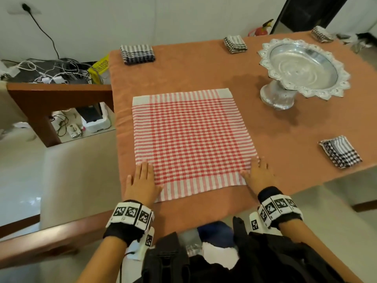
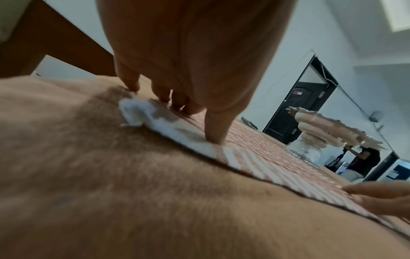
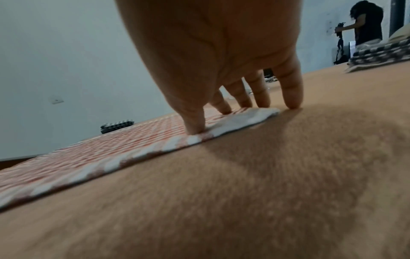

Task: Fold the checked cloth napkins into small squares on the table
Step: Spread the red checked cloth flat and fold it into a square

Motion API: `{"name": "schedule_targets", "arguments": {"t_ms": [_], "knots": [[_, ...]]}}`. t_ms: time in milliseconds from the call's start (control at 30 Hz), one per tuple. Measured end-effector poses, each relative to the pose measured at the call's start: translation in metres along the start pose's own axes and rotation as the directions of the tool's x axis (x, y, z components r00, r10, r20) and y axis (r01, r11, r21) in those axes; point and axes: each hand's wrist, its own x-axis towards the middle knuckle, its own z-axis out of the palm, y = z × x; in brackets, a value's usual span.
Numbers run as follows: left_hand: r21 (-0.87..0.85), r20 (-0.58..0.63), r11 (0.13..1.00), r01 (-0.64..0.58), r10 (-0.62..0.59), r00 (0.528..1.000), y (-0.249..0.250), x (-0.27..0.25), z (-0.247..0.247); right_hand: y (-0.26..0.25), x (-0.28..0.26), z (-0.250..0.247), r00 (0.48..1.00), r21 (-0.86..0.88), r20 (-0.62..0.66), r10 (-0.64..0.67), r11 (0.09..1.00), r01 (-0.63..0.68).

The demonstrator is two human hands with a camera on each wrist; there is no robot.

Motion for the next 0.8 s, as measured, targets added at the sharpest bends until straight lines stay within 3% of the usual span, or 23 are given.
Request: {"name": "schedule_targets", "arguments": {"t_ms": [100,167,300,533,667,800], "knots": [[0.032,-0.013,0.994,-0.1,0.1,0.995,-0.005,-0.013,0.002,0.0,-0.004,0.007,0.997,-0.008,-0.072,0.038,0.999,-0.038],[0.074,-0.026,0.984,-0.163,0.166,0.986,-0.014,-0.017,0.003,0.003,0.0,0.006,0.995,0.165,-0.036,0.093,0.983,-0.085],[0.172,-0.116,0.932,-0.318,0.34,0.933,-0.026,-0.021,0.006,0.007,0.005,-0.006,0.986,0.486,0.077,0.146,0.858,-0.165],[0.426,-0.179,0.806,-0.411,0.52,0.836,-0.017,-0.025,0.009,-0.006,-0.004,-0.031,0.991,0.329,0.113,0.079,0.938,-0.112],[0.371,-0.134,0.81,-0.454,0.53,0.837,-0.016,-0.021,0.002,-0.009,0.002,-0.041,0.996,0.394,0.044,0.08,0.915,-0.09],[0.092,-0.158,0.871,-0.482,0.491,0.857,-0.02,-0.018,-0.014,0.002,0.012,-0.052,0.987,0.544,0.101,0.122,0.824,-0.157]]}}
